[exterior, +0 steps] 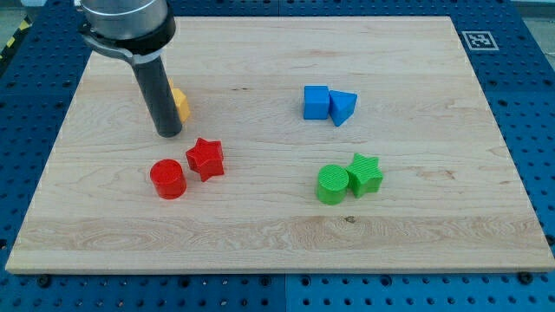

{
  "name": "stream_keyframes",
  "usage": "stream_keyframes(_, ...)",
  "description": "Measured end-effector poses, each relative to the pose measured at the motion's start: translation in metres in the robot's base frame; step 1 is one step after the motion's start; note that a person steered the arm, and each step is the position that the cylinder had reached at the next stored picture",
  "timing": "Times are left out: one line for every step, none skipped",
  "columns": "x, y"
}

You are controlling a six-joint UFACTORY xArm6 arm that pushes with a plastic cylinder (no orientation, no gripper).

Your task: Move the red blocks and yellow blocks away from each other

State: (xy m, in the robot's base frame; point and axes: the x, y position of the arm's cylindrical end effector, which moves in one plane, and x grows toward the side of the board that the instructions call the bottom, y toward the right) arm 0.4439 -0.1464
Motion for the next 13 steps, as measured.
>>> stream_keyframes(0.015, 0.029)
stream_keyframes(0.016, 0.056)
stream_keyframes(0.016, 0.088)
stream_keyframes(0.018, 0.126)
stream_keyframes(0.022, 0.147)
stream_keyframes(0.04, 0.146)
stream_keyframes(0.049, 0.129)
stream_keyframes(0.049, 0.106)
stream_keyframes(0.053, 0.092)
stream_keyframes(0.055, 0.076)
stream_keyframes(0.055, 0.06)
stream_keyframes(0.053, 0.067)
stream_keyframes(0.035, 0.089)
